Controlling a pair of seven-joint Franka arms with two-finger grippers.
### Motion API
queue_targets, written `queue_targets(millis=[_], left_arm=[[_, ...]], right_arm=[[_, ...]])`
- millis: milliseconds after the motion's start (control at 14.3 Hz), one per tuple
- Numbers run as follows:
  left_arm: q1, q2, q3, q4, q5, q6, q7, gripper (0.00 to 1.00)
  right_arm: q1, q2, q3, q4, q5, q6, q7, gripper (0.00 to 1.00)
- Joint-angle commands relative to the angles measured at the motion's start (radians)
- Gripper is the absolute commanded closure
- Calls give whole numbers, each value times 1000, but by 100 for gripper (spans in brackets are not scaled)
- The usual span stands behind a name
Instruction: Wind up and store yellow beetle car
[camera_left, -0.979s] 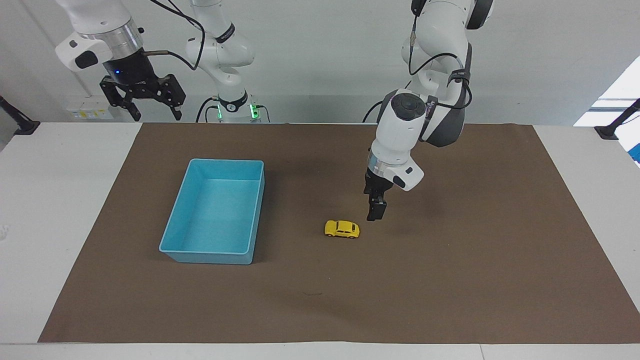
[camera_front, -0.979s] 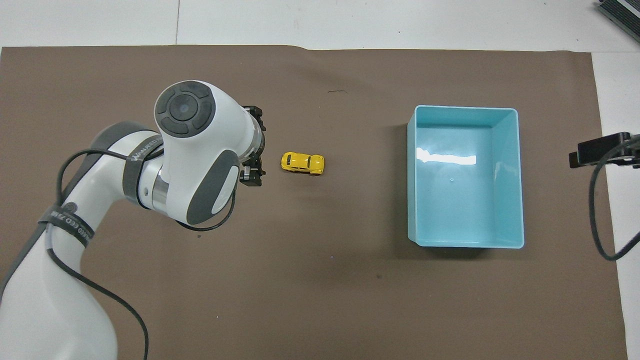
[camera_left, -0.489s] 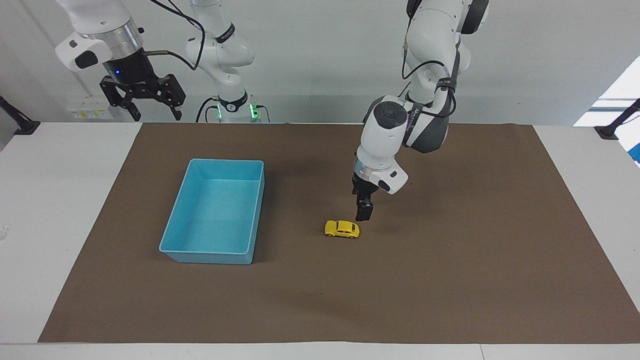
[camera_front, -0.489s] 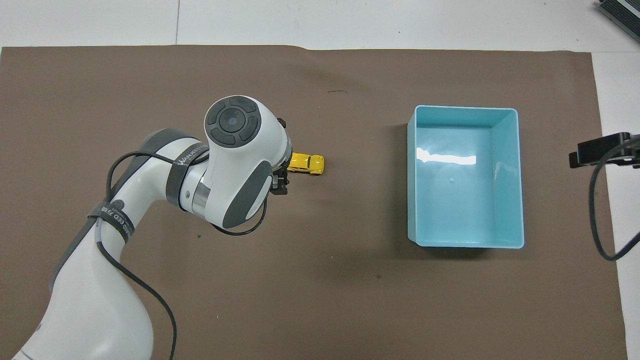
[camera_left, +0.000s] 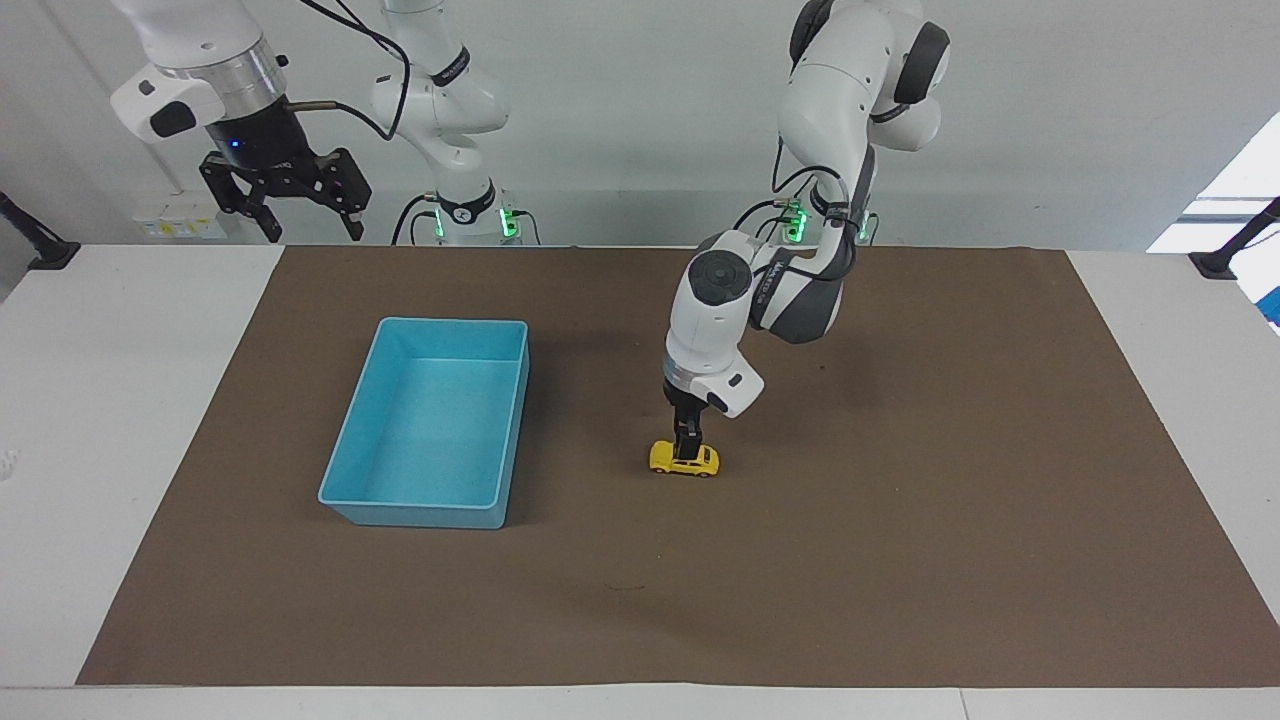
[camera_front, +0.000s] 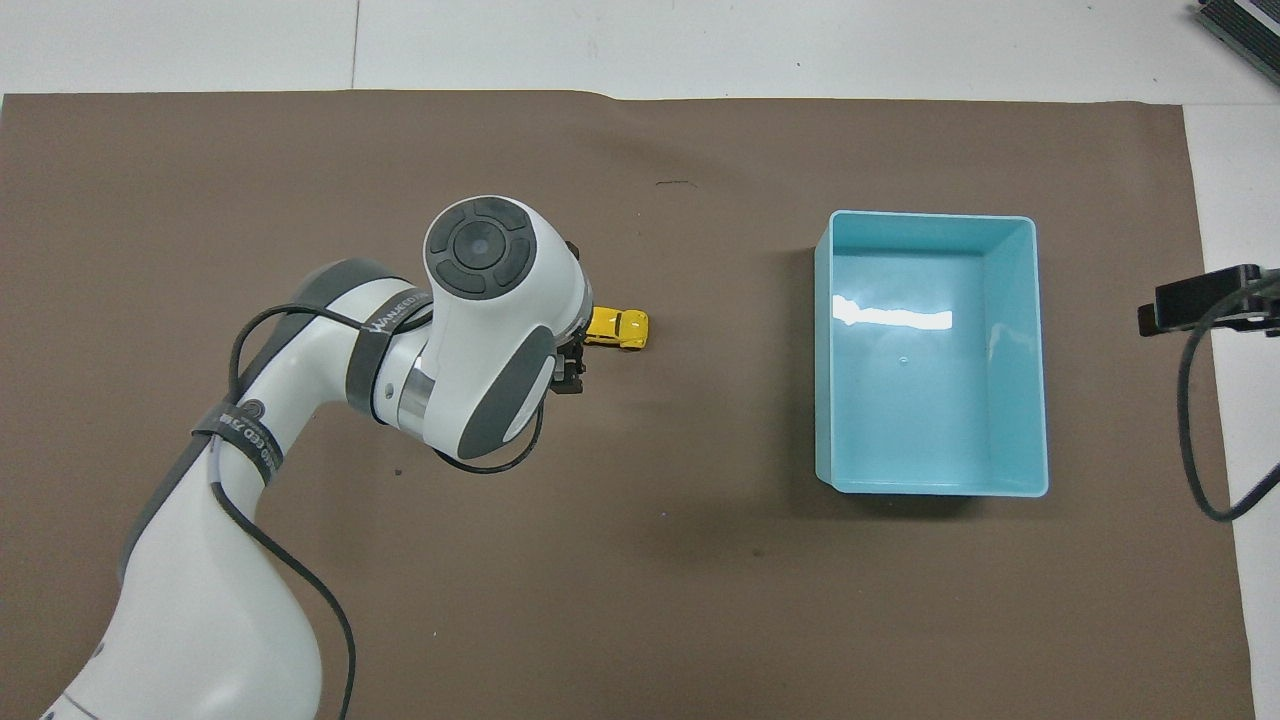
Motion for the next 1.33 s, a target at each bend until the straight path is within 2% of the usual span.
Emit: queue_targets(millis=[0, 1049, 1258], left_arm=[[-5, 27, 15, 44, 21, -26, -17, 0], [12, 56, 15, 39, 54, -37, -10, 0], [12, 54, 15, 41, 55, -57, -11, 39]], right_arm=[[-9, -8, 4, 2, 4, -16, 11, 0], [-9, -8, 4, 2, 4, -16, 11, 0], [-9, -8, 5, 2, 4, -16, 11, 0]])
